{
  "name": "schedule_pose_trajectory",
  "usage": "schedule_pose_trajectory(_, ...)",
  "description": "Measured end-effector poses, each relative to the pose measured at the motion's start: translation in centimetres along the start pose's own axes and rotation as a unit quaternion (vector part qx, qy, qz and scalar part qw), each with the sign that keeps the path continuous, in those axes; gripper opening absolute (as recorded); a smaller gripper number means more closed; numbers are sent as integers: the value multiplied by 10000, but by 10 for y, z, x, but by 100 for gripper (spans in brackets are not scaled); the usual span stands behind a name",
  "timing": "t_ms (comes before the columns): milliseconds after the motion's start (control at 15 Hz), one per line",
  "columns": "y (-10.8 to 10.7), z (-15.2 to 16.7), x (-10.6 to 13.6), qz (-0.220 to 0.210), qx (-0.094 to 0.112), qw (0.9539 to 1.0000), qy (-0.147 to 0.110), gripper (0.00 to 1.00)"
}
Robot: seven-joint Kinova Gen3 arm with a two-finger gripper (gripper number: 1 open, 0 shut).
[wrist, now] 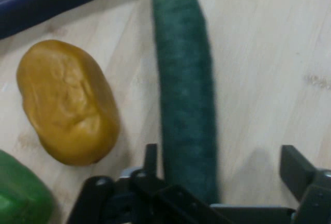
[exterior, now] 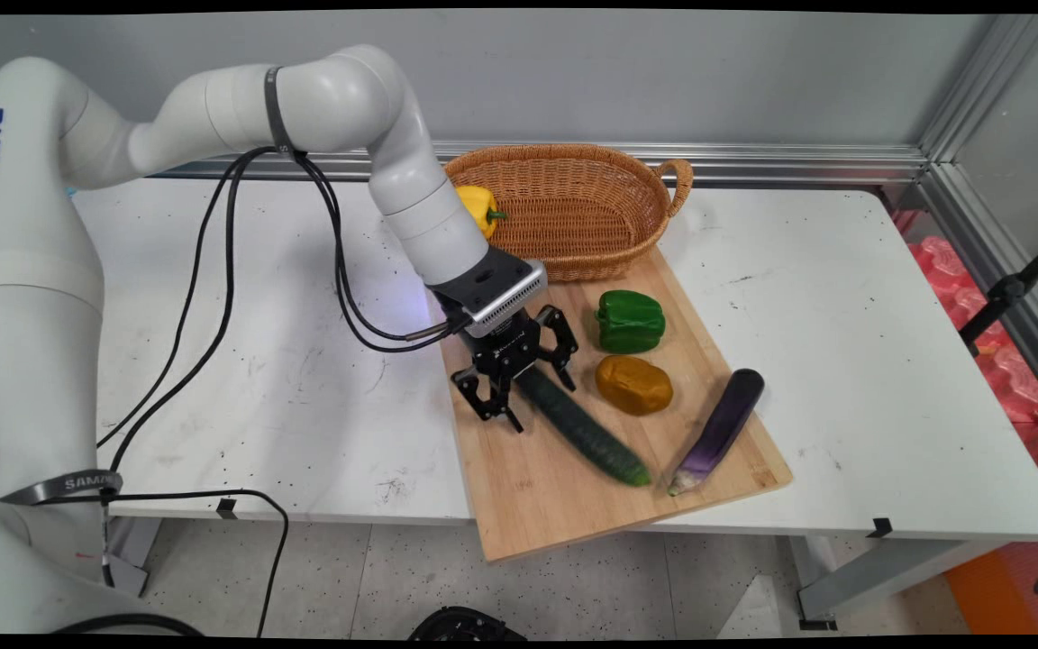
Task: Place the picked object on the cutting board
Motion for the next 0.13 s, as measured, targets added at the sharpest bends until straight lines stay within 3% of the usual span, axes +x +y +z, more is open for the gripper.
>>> schedule_pose_trajectory(133,-2,-5,1,38,48,10000,-2,100)
